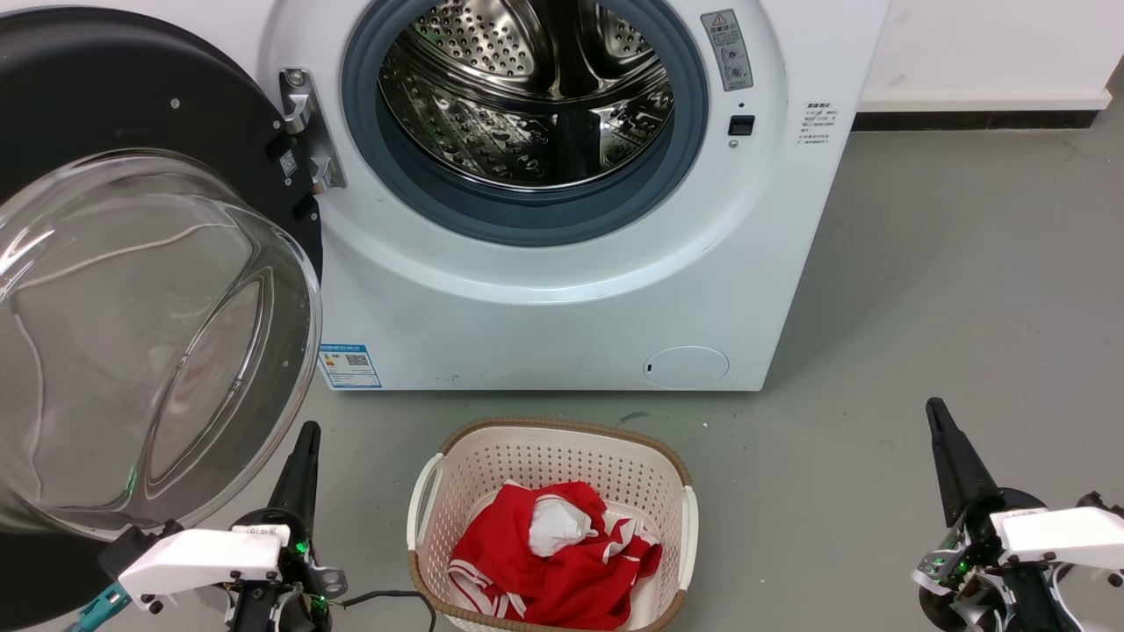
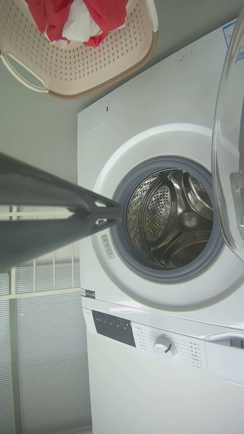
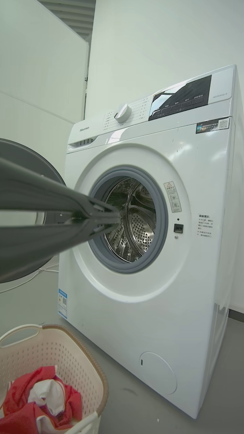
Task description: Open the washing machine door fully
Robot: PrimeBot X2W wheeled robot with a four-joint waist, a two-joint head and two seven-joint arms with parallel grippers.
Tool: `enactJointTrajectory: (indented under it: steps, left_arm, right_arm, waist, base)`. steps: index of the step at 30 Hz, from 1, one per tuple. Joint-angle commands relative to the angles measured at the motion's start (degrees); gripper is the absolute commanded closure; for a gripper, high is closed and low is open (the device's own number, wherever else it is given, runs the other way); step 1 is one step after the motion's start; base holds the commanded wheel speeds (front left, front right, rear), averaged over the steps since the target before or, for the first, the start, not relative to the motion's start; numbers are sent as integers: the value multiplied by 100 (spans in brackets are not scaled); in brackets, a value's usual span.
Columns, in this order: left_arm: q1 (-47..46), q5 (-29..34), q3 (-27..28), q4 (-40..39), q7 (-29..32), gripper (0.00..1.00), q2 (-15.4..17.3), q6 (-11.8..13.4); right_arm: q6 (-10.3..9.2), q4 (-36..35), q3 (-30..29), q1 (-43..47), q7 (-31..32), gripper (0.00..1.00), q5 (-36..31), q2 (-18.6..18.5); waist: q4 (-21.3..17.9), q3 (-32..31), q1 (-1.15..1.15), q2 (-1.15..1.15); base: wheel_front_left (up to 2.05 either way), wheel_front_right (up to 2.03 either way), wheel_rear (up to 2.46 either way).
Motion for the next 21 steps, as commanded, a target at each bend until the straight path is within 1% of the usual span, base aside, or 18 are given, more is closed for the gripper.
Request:
enactJointTrajectory:
  steps: [1, 14, 21]
  left_arm:
    - [-99, -134, 26, 20, 47, 100, -4, -27]
    - [-121, -662, 68, 78, 182, 100, -18, -63]
    - [-116, -641, 65, 75, 177, 100, -17, -64]
  right_arm:
    - [0, 17, -21, -122, 38, 100, 134, -11]
    - [0, 112, -58, -164, 127, 100, 663, 2]
    - [0, 107, -66, -156, 127, 100, 626, 11]
  waist:
    - [0, 0, 0, 0]
    - [-1, -1, 0, 0]
    - [-1, -1, 0, 0]
  base:
    - [0, 0, 0]
    - [0, 0, 0]
    - [0, 0, 0]
